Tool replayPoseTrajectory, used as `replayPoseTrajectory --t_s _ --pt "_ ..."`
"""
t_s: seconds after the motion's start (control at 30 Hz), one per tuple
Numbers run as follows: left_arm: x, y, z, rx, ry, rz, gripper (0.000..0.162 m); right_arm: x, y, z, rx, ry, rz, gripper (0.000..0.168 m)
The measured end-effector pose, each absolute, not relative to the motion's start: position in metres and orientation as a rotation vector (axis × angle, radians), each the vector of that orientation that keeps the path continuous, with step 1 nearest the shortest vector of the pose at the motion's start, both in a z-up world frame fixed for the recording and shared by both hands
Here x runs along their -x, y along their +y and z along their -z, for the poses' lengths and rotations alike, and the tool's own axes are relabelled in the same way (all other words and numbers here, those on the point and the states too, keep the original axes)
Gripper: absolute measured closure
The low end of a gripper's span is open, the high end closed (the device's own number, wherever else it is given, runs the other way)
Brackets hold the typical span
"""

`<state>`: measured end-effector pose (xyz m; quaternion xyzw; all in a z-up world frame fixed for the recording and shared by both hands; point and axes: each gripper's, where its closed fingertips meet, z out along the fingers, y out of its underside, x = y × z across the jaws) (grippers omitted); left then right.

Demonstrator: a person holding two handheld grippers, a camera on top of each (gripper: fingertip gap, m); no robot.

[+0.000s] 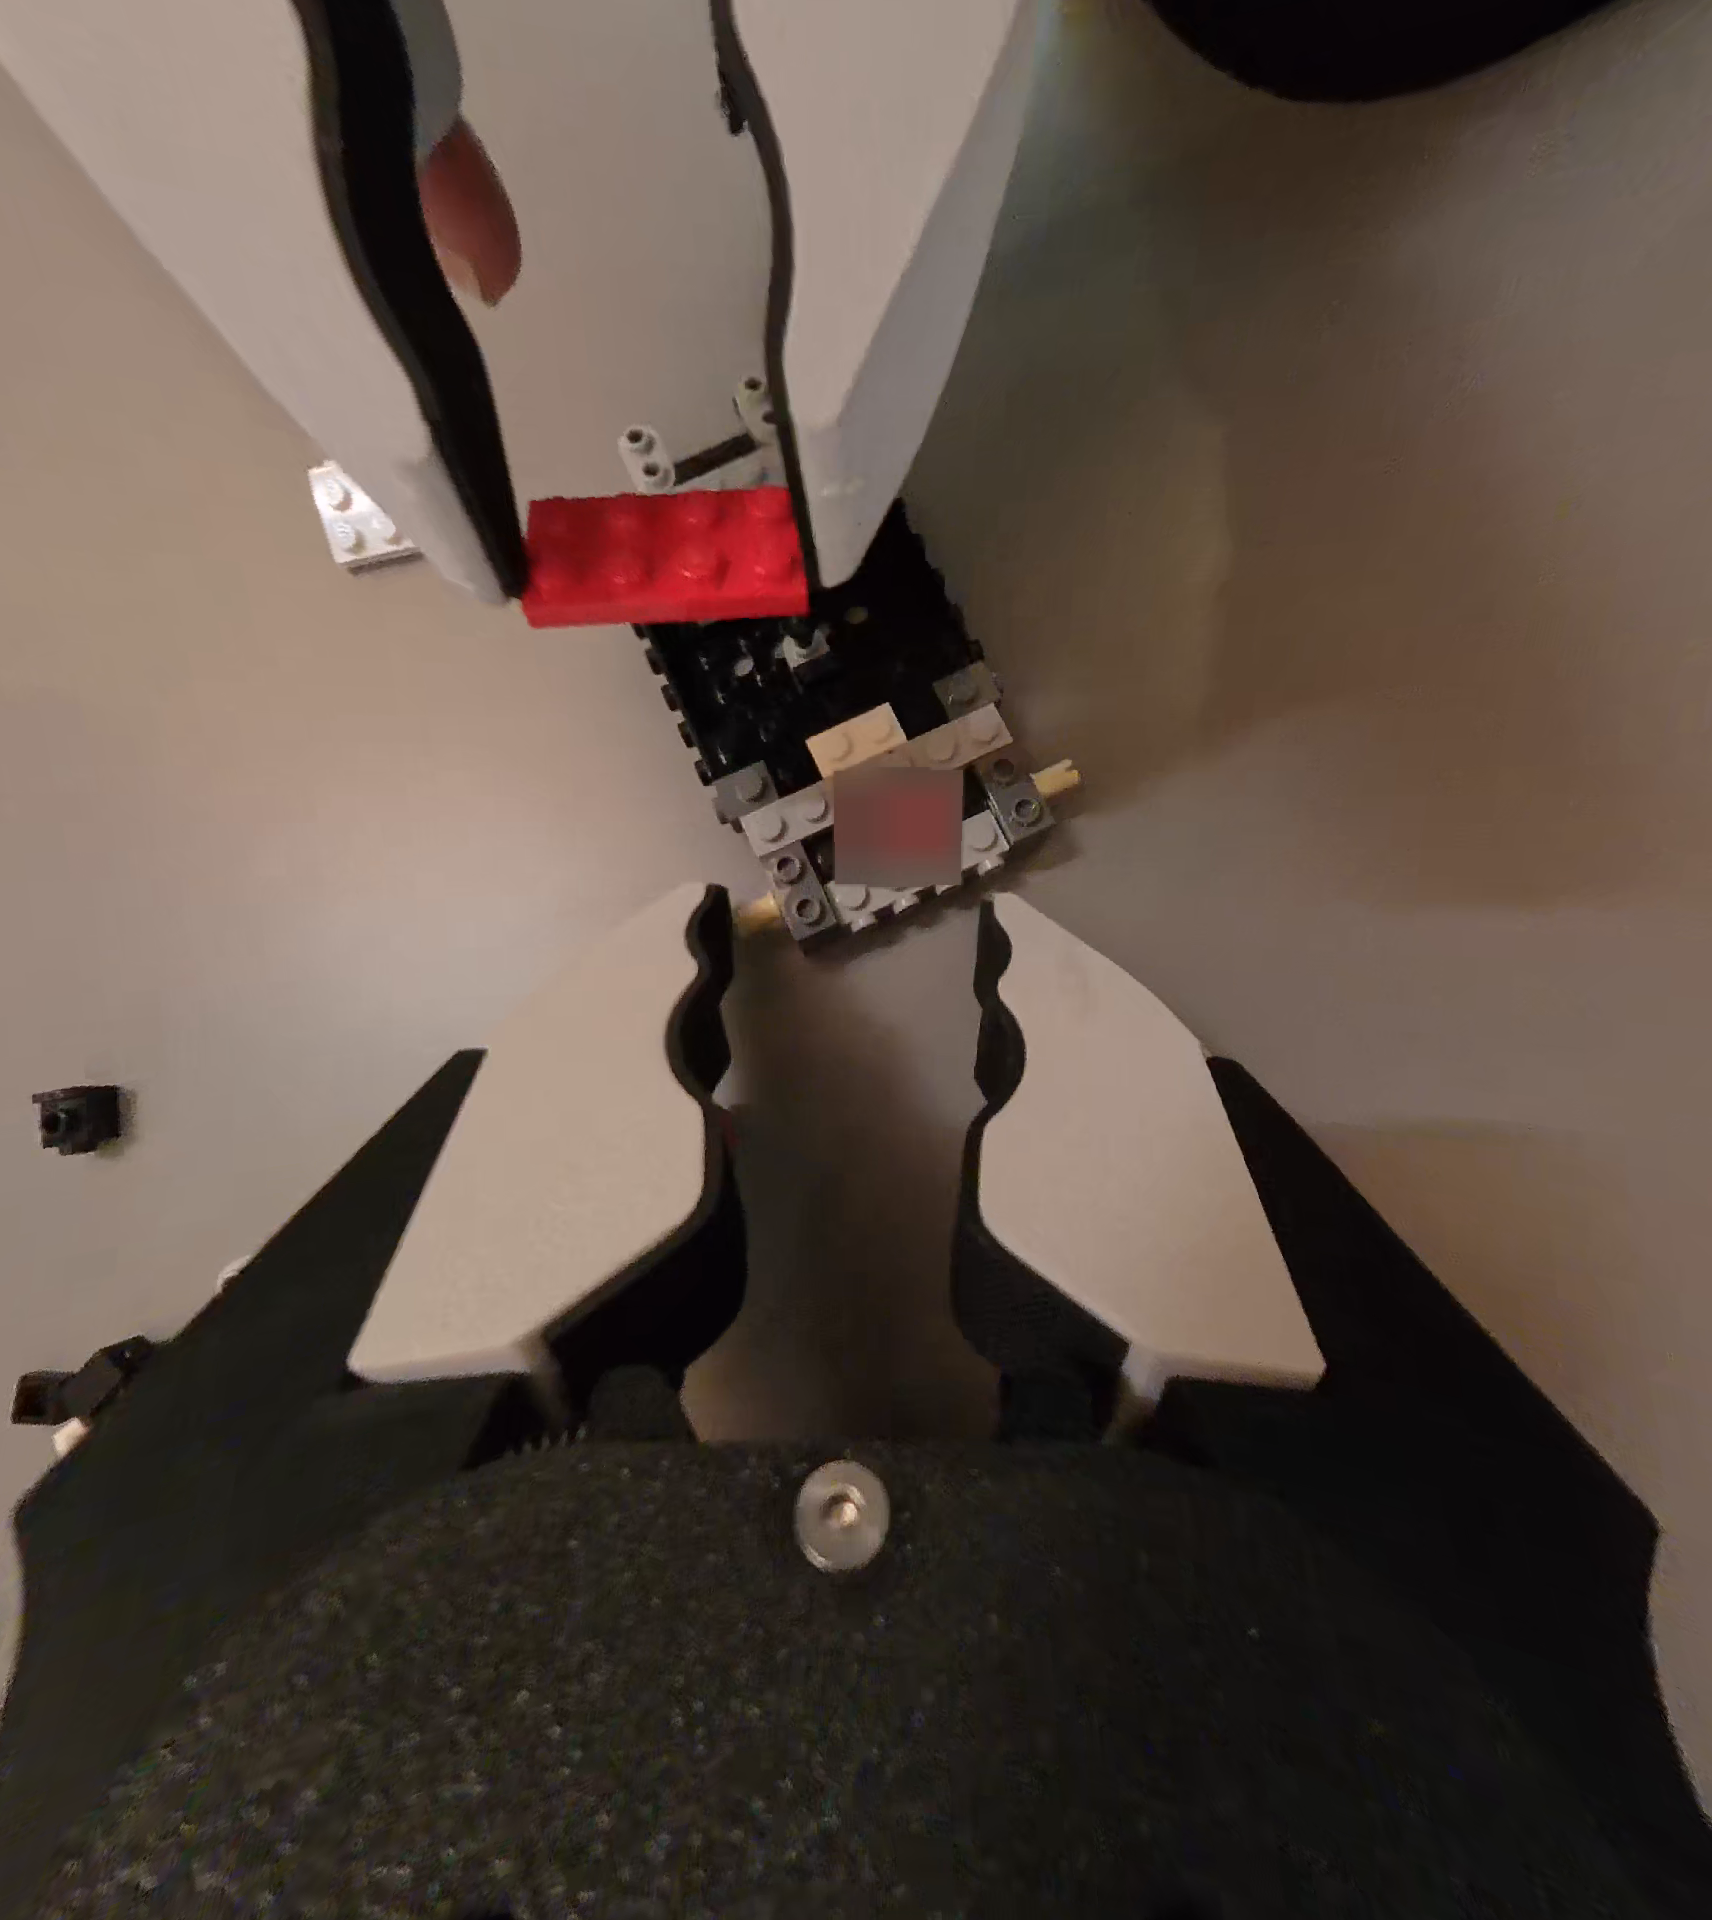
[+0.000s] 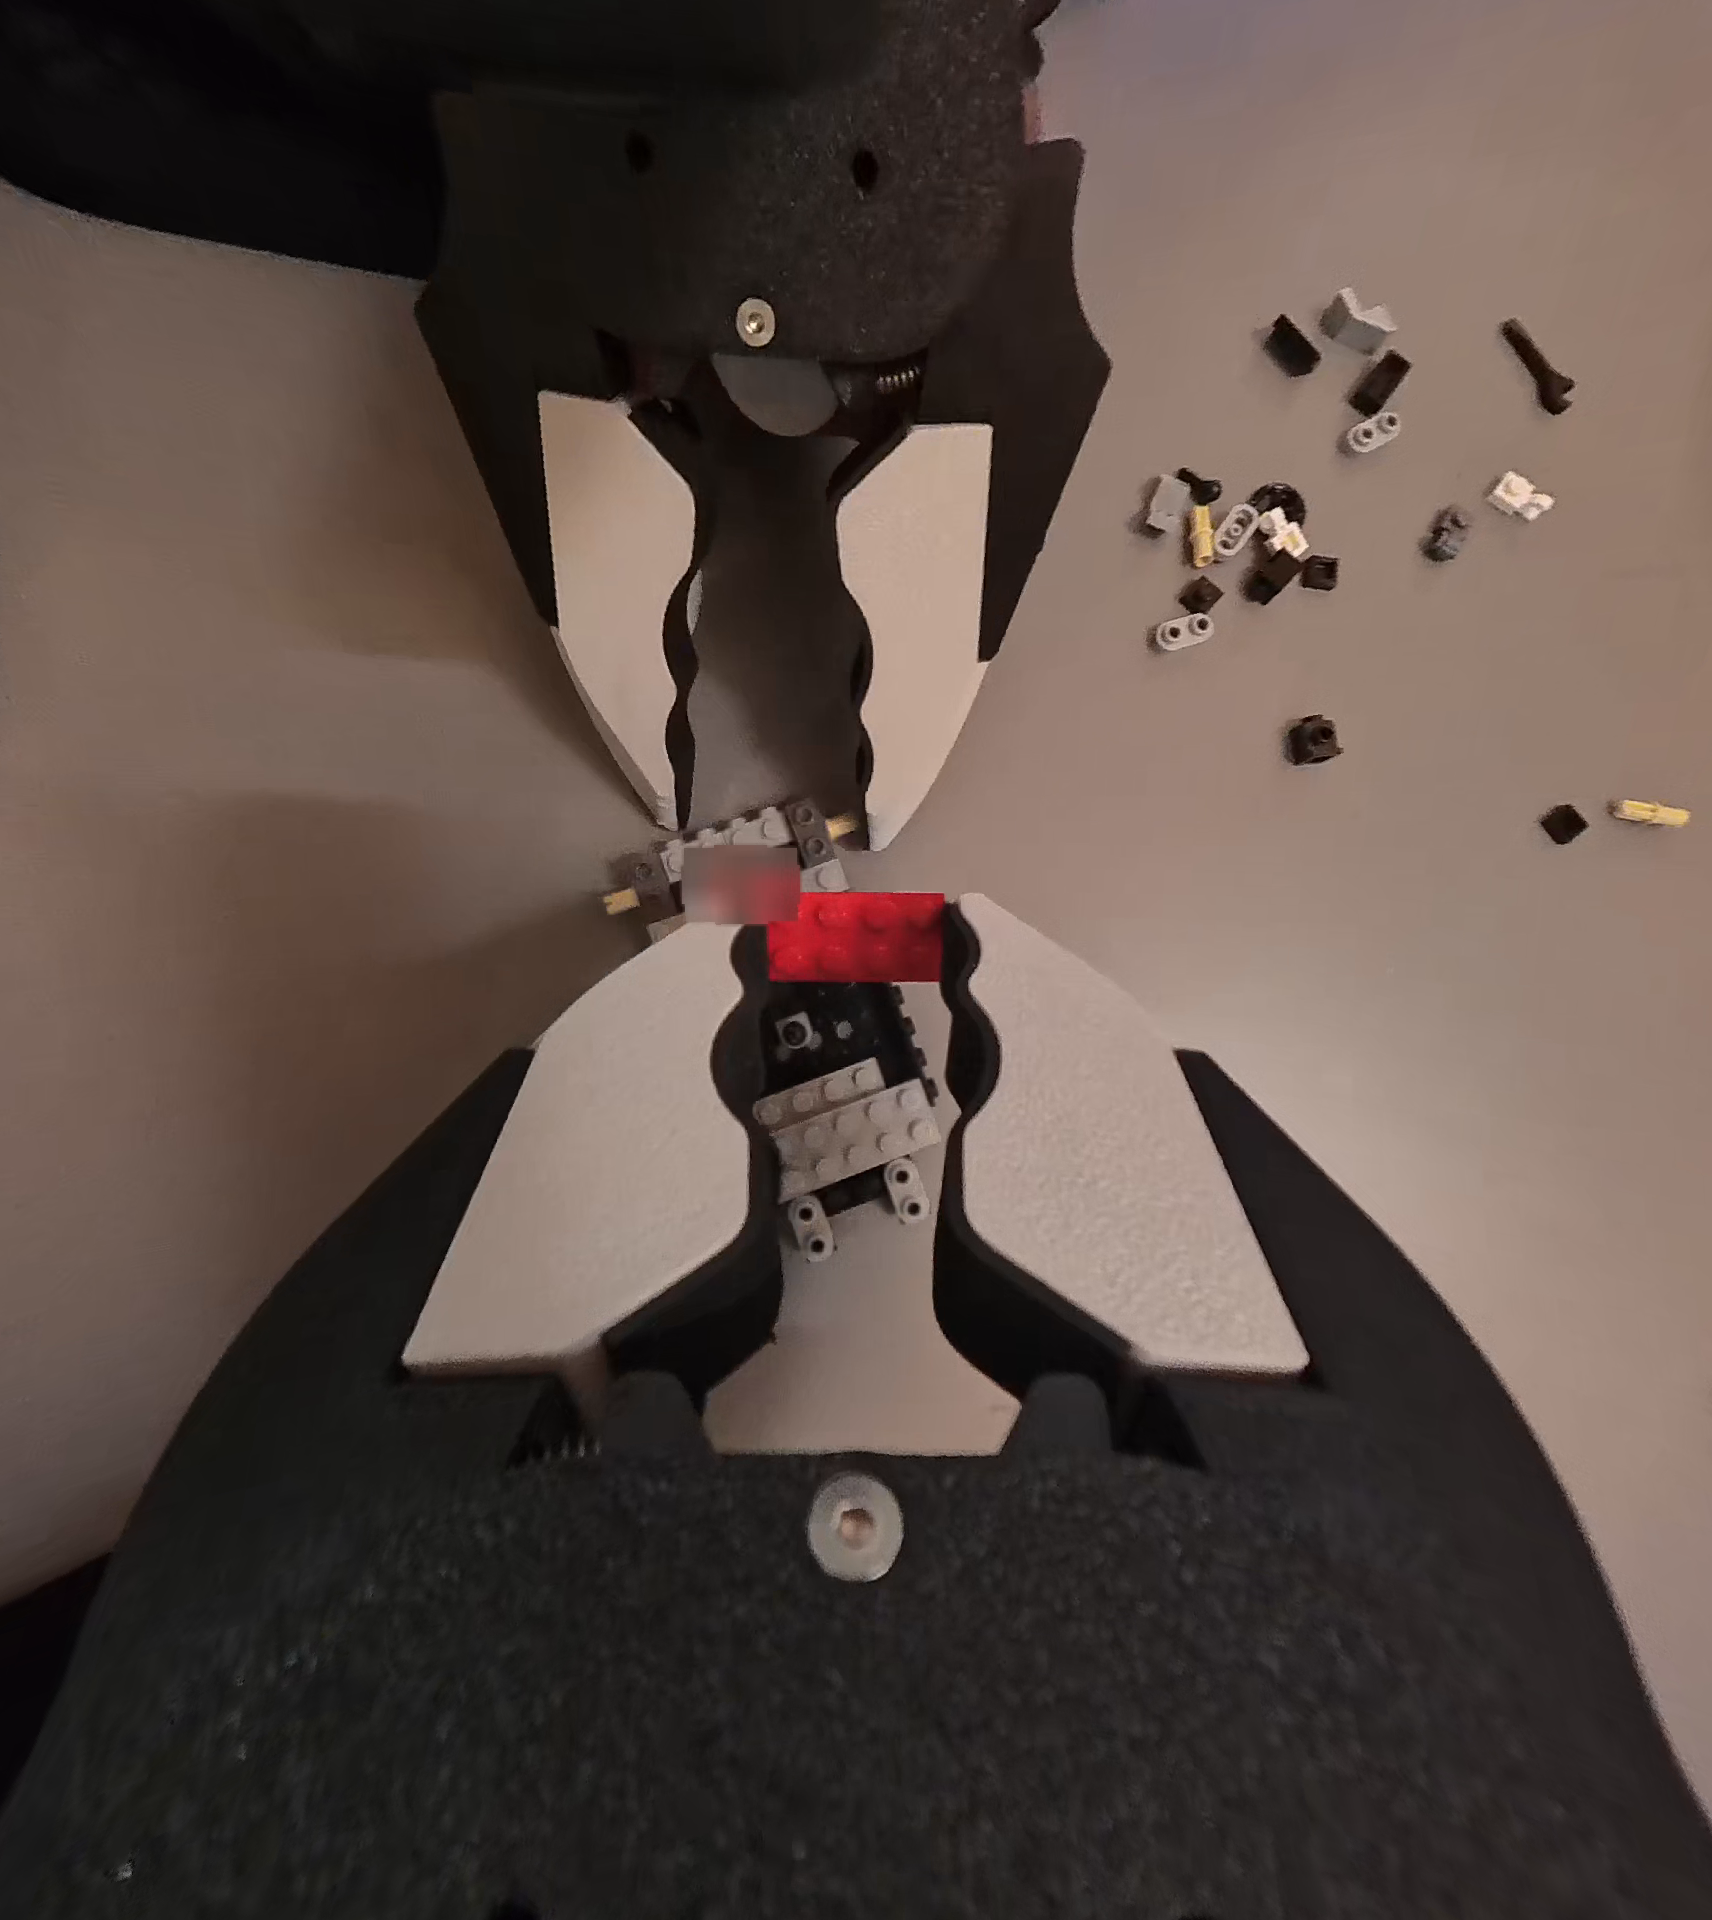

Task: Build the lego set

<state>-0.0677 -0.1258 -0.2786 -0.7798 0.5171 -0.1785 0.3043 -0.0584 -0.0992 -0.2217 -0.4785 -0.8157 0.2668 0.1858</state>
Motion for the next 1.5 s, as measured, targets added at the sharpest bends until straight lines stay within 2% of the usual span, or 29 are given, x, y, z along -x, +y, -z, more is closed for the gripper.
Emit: replayPoseTrajectory --t_s 0.37,0.77,1.5 --pt "0.105 -0.115 0.263 2.080 1.221 0.522 0.121 0.055 -0.121 0.235 1.189 -2.511 -0.741 0.138" --pt "0.104 -0.117 0.268 2.091 1.234 0.539 0.125 0.061 -0.139 0.259 1.016 -2.727 -0.655 0.137" --pt "0.103 -0.118 0.270 2.097 1.236 0.555 0.127 0.065 -0.135 0.257 1.051 -2.693 -0.720 0.134"
